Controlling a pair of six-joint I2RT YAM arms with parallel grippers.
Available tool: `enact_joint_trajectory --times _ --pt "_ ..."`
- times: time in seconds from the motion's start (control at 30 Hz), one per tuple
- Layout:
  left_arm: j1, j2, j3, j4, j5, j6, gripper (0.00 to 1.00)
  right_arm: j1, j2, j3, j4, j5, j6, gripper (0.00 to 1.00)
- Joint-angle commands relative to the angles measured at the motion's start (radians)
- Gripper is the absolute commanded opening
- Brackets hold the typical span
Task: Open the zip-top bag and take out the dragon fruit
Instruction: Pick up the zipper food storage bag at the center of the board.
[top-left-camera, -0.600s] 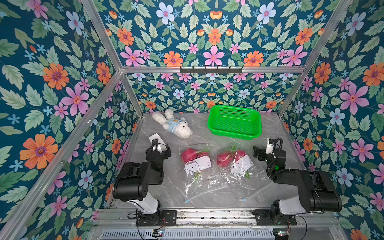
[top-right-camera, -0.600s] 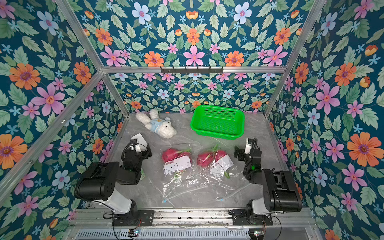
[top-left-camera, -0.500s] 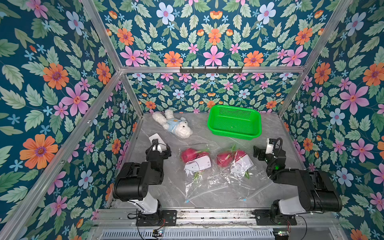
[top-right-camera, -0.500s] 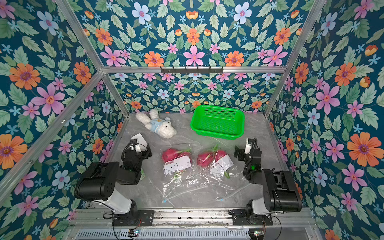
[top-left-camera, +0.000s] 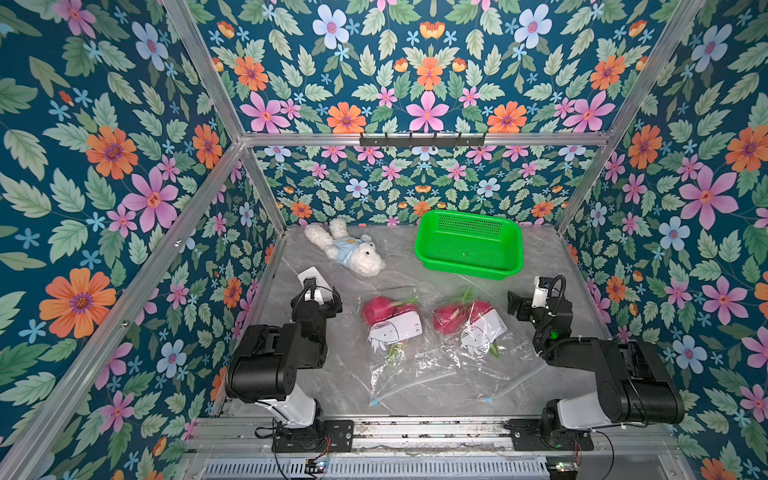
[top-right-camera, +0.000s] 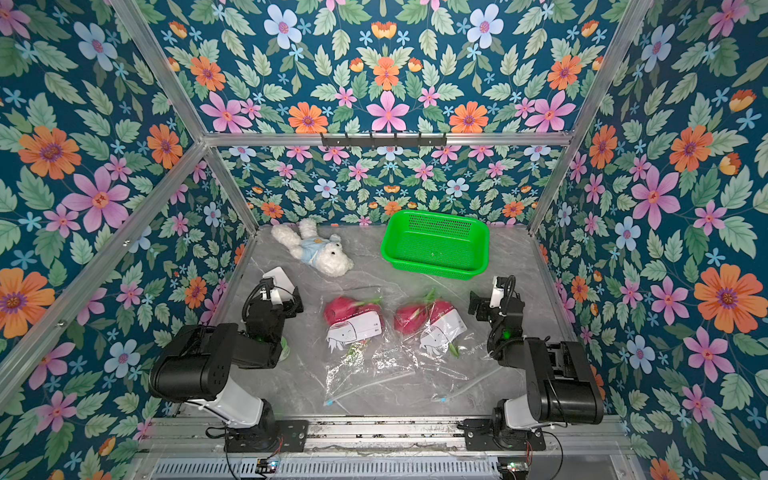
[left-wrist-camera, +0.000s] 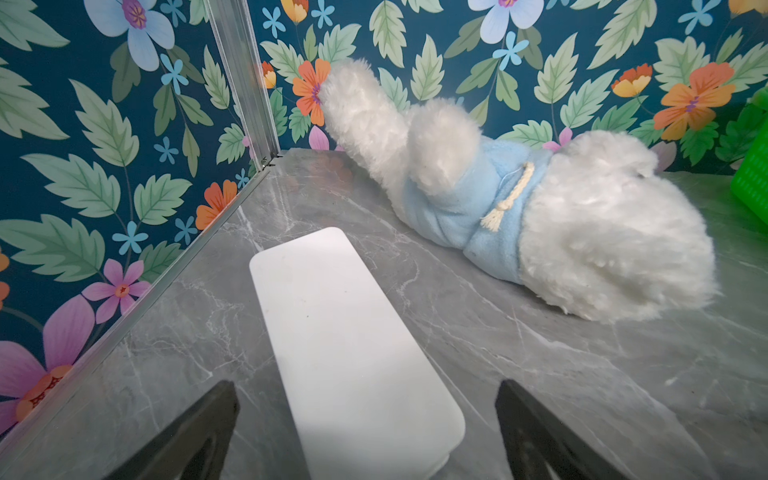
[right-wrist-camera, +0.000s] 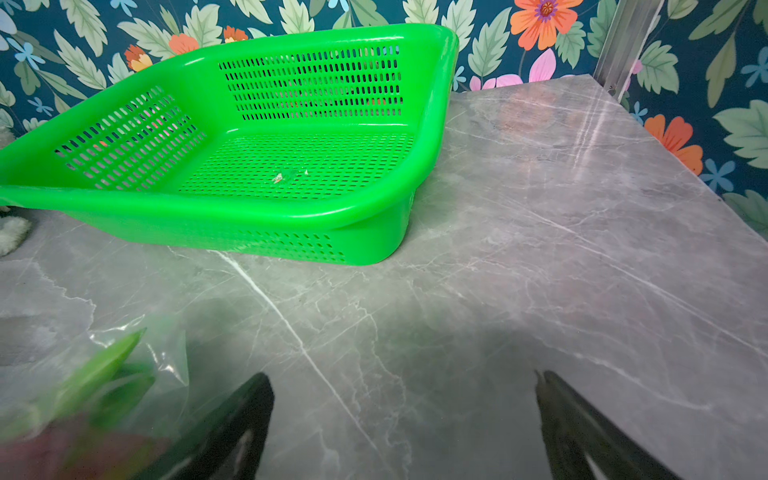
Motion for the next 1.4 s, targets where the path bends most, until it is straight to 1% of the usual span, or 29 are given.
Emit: enact_joint_trajectory --times 0.0,0.03,0.17,0.27,0.33,0.43,0.5,0.6,0.67,0.7,0.8,0.9,1.0,1.1,1.2,1.37 --pt "0.002 -0.003 -0.003 0.031 -0.002 0.008 0.99 0.001 -0.005 0.001 0.025 0.043 0.007 0.99" --pt "0.001 -0.004 -0.004 0.032 -0.001 0.007 0.99 -0.003 -0.022 0.0 0.013 0.06 0.024 0.99" --pt "0.002 -0.007 -0.004 0.038 0.001 0.008 0.99 -0.006 -0.131 -0.005 -0.072 0.061 0.021 0.99" --pt "0.0 -0.069 -0.004 -0.011 -0.01 0.008 0.98 -0.006 -0.221 0.005 -0.161 0.094 0.032 0.99" --pt "-0.001 -0.142 0.013 -0.104 -0.028 0.003 0.96 -0.005 -0.301 0.021 -0.246 0.12 0.047 0.99" --pt "-0.015 -0.244 0.046 -0.248 -0.089 -0.019 0.94 -0.005 -0.439 0.061 -0.419 0.141 0.08 0.98" --pt "-0.017 -0.302 0.082 -0.365 -0.129 -0.104 0.93 -0.005 -0.529 0.093 -0.544 0.149 0.11 0.98" --pt "-0.028 -0.366 0.145 -0.566 -0.082 -0.233 0.88 -0.003 -0.624 0.125 -0.688 0.131 0.172 0.97" --pt "-0.043 -0.411 0.179 -0.69 0.016 -0.298 0.85 0.012 -0.657 0.156 -0.787 0.103 0.206 0.96" --pt "-0.059 -0.437 0.198 -0.77 0.064 -0.329 0.84 0.032 -0.668 0.179 -0.842 0.093 0.216 0.96" --pt "-0.116 -0.507 0.244 -0.963 0.183 -0.364 0.84 0.114 -0.677 0.24 -0.979 0.087 0.221 0.95" --pt "-0.186 -0.568 0.255 -1.118 0.262 -0.4 0.85 0.204 -0.66 0.281 -1.049 0.09 0.233 0.95" --pt "-0.281 -0.601 0.254 -1.259 0.284 -0.448 0.88 0.307 -0.622 0.305 -1.071 0.109 0.235 0.95" --pt "-0.38 -0.62 0.23 -1.338 0.304 -0.497 0.88 0.397 -0.58 0.33 -1.069 0.142 0.218 0.95" --pt "-0.458 -0.634 0.197 -1.371 0.31 -0.545 0.88 0.441 -0.544 0.346 -1.045 0.133 0.216 0.95" --pt "-0.535 -0.662 0.155 -1.384 0.35 -0.617 0.82 0.514 -0.489 0.377 -1.054 0.151 0.202 0.94"
